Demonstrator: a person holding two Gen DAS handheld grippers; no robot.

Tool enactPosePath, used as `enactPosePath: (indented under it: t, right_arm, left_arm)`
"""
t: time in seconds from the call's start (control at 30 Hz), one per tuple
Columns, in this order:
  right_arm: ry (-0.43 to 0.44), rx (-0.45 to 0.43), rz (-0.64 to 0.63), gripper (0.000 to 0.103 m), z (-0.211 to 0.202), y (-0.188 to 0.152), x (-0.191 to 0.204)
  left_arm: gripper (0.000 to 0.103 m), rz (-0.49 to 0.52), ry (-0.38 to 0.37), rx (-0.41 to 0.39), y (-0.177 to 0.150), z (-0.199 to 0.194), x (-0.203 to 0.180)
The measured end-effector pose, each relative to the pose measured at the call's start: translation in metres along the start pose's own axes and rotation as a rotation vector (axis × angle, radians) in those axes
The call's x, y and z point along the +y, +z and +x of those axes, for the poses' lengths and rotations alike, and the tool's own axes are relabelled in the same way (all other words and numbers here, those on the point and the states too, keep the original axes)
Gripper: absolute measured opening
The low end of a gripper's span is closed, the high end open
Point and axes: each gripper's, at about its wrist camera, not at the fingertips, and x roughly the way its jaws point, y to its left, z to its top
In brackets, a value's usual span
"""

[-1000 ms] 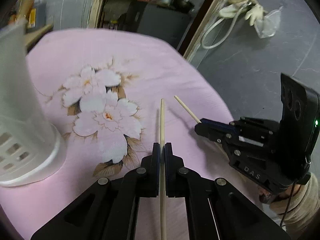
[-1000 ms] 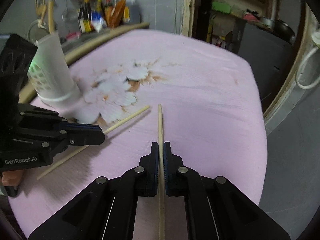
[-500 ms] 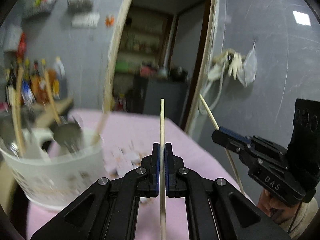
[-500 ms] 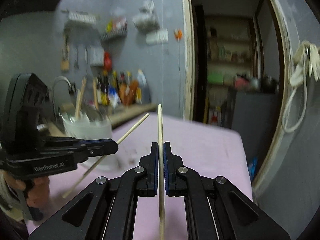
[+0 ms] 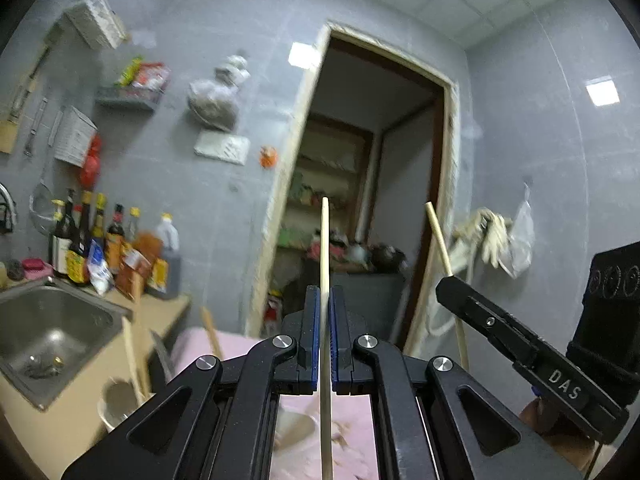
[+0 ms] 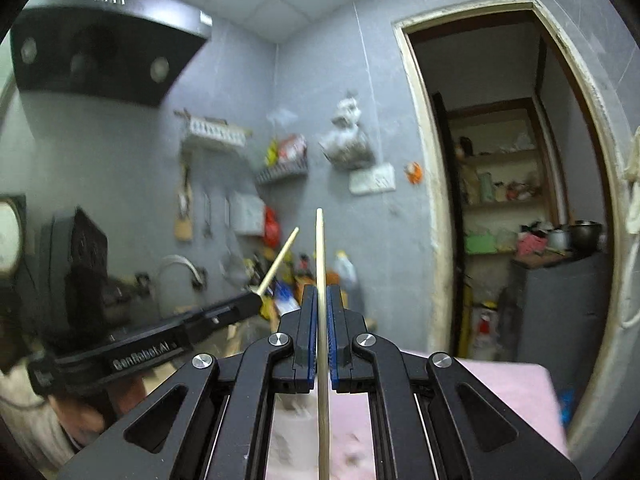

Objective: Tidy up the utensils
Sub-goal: 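Lift both chopsticks upright and carry them toward the white caddy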

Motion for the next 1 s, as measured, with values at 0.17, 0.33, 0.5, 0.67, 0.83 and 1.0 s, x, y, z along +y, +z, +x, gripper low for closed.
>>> enactPosePath:
  t: [0.17, 0.33, 0.5, 0.67, 0.83, 1.0]
  right_arm:
    - [0.038, -0.11, -0.001, 0.003, 0.027, 0.011, 0.017]
    - [0.028, -0.204, 0.065, 0.003, 0.048, 0.009, 0.018]
    - [-0.021, -0.248, 0.145, 0.003, 0.064, -0.007, 0.008]
    - [-0.069, -0.26, 0.159, 0.003, 0.07, -0.028, 0.005]
    - [-0.079, -0.252, 0.171, 0.003, 0.075, -0.038, 0.0]
    - [-0.09, -0.241, 0.193, 0.003, 0.078, -0.047, -0.006]
  left_arm:
    - [0.002, -0.017, 0.062, -0.093, 0.02, -0.007, 0.032]
    - [0.002, -0.084, 0.135, -0.166, 0.027, -0.009, 0.069]
    - [0.002, -0.191, 0.198, -0.203, 0.024, -0.01, 0.105]
    - [0.002, -0.285, 0.272, -0.255, 0.012, -0.013, 0.129]
    - [0.002, -0.307, 0.342, -0.267, 0.0, -0.013, 0.138]
    - [0.002, -0.267, 0.394, -0.271, -0.013, -0.008, 0.129]
